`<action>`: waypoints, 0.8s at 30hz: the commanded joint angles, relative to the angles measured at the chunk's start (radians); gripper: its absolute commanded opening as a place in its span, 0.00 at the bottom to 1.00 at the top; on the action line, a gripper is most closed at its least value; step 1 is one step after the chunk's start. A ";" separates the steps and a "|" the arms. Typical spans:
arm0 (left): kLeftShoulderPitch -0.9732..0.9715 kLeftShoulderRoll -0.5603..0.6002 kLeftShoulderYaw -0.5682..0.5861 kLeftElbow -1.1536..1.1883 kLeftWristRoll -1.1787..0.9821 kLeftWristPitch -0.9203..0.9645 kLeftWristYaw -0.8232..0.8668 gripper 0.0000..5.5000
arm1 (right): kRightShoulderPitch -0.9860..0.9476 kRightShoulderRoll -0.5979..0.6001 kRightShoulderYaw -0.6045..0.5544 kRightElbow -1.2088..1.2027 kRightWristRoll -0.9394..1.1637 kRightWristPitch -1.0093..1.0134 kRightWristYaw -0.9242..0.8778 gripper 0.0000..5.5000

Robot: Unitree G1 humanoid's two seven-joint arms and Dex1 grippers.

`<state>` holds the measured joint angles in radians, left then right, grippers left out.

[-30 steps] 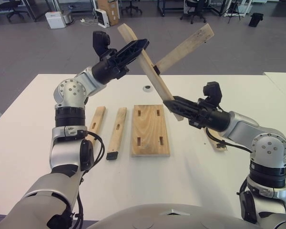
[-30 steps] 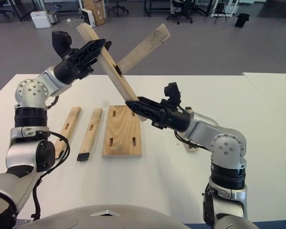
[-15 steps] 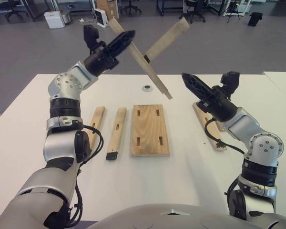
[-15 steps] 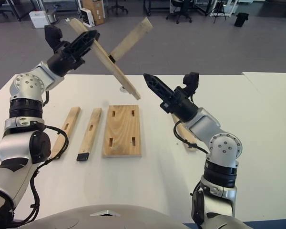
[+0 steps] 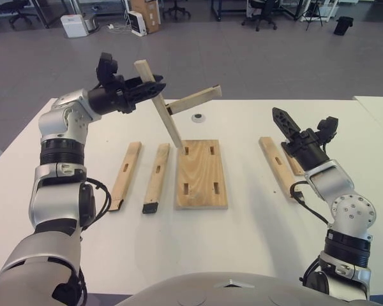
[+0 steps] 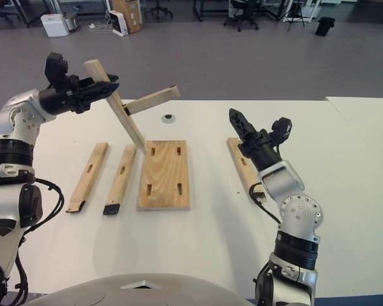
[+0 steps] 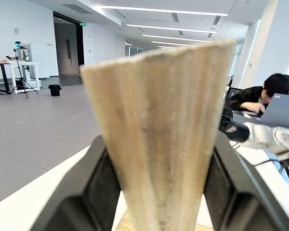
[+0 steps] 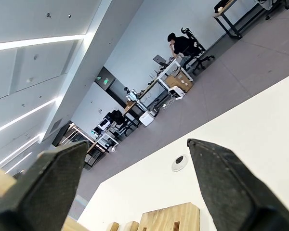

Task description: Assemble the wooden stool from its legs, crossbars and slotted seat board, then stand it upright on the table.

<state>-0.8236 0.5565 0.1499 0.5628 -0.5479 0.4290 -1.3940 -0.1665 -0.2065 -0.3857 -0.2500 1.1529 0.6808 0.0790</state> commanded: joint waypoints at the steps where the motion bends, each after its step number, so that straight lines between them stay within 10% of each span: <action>1: 0.189 -0.002 0.021 -0.285 -0.056 0.007 0.016 0.38 | 0.001 0.003 0.002 -0.047 -0.006 -0.001 -0.054 0.70; 24: 0.529 0.021 -0.053 -0.568 -0.107 -0.073 0.009 0.38 | 0.009 -0.019 0.111 -0.042 -0.038 0.057 -0.035 0.70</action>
<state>-0.2953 0.5489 0.1247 -0.0079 -0.6699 0.3312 -1.3640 -0.1562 -0.2232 -0.2759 -0.2890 1.1214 0.7252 0.0405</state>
